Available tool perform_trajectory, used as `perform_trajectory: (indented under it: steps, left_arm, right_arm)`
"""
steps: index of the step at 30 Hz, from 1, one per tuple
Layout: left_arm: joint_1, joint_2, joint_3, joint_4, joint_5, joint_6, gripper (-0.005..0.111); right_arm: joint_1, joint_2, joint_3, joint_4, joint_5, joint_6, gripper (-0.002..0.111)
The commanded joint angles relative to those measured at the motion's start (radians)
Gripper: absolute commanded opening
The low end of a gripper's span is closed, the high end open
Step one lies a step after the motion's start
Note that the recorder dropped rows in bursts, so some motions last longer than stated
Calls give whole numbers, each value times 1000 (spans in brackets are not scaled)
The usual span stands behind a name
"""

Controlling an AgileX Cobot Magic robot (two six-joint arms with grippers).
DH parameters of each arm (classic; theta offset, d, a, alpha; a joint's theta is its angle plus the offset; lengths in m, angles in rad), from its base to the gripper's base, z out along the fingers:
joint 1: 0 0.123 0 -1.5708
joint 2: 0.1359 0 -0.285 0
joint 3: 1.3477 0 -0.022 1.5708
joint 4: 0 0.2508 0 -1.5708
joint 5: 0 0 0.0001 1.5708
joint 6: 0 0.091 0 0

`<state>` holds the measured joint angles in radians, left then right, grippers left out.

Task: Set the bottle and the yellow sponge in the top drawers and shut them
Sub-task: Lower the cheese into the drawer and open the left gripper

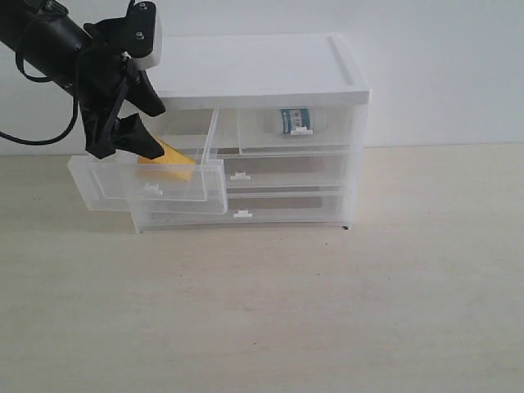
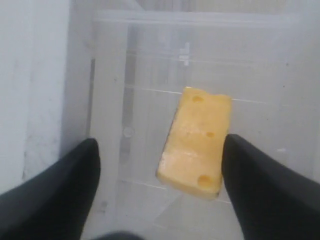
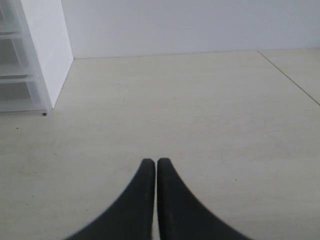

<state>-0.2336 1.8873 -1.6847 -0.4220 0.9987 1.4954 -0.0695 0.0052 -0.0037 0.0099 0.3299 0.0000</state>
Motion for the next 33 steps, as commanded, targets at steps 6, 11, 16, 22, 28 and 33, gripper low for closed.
perform_trajectory:
  steps: [6, 11, 16, 22, 28, 33]
  left_arm:
    - [3, -110, -15, -14, -19, -20, 64]
    - [4, -160, -15, -14, 138, -109, 57]
    - [4, -162, -15, -14, 222, -148, 45]
    - [4, -174, 42, -16, 222, -38, 60]
    - [4, -174, 125, -16, 222, 75, 60]
    - [4, -172, 139, -16, 222, 95, 59]
  right_arm:
    - [2, -5, 4, 0, -7, 0, 0]
    - [2, -5, 4, 0, -7, 0, 0]
    - [2, -5, 4, 0, -7, 0, 0]
    - [2, -5, 4, 0, -7, 0, 0]
    - [2, -5, 4, 0, -7, 0, 0]
    - [2, -5, 4, 0, -7, 0, 0]
